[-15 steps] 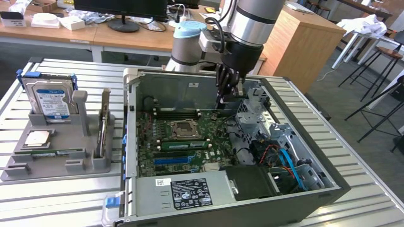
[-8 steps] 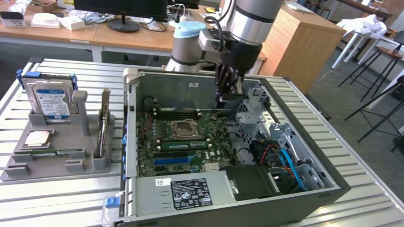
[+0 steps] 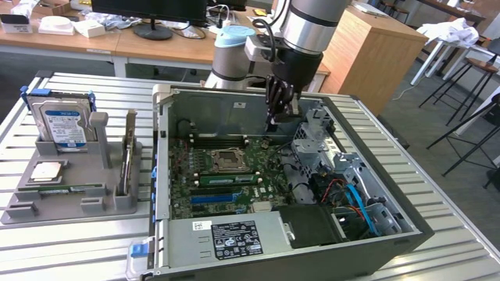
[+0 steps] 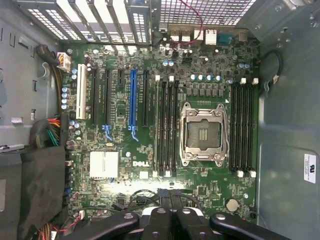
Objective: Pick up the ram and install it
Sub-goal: 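Press down the ram until it locks into place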
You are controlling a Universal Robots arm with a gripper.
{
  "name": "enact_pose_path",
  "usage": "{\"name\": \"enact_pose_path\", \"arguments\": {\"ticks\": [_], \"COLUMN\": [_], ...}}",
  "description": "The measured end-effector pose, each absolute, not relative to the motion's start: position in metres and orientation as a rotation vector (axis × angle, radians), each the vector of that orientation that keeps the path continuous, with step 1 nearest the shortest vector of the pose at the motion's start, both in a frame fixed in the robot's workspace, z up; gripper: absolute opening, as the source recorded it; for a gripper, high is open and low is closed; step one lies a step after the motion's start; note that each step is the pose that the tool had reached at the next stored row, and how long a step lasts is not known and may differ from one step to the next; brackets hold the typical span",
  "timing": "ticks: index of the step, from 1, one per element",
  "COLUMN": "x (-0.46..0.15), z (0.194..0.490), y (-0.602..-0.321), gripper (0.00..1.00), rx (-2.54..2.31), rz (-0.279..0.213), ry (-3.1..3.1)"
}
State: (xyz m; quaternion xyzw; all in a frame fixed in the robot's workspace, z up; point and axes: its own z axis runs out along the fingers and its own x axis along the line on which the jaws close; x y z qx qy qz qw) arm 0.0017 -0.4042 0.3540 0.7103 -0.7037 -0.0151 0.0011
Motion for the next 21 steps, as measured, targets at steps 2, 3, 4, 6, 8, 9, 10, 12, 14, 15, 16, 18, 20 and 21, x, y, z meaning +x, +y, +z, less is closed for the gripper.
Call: {"name": "enact_pose_path", "arguments": {"ticks": [2,3,4,6,8,9,10,12,14,15,16,18,20,21], "x": [0.0016,0.0016,0.0016,0.0016,0.0016,0.0016,0.0016,0.0016,0.0016,0.0016,0.0016,0.0016,0.0016,0.0016], "z": [0.3540,0.3539,0.3539,0.3534,0.3530,0.3527,0.3523,0.3517,0.3507,0.3502,0.3496,0.3482,0.3468,0.3461], "y": [-0.4042,-0.4042,-0.4042,-0.4041,-0.4042,-0.4042,-0.4042,-0.4042,-0.4042,-0.4042,-0.4042,-0.4042,-0.4042,-0.4042], "gripper": [0.10,0.10,0.10,0.10,0.10,0.10,0.10,0.10,0.10,0.10,0.10,0.10,0.10,0.10], "rx": [2.230,2.230,2.230,2.230,2.230,2.230,2.230,2.230,2.230,2.230,2.230,2.230,2.230,2.230], "rz": [-0.047,-0.047,-0.047,-0.047,-0.047,-0.047,-0.047,-0.047,-0.047,-0.047,-0.047,-0.047,-0.047,-0.047], "ry": [-2.209,-2.209,-2.209,-2.209,-2.209,-2.209,-2.209,-2.209,-2.209,-2.209,-2.209,-2.209,-2.209,-2.210]}}
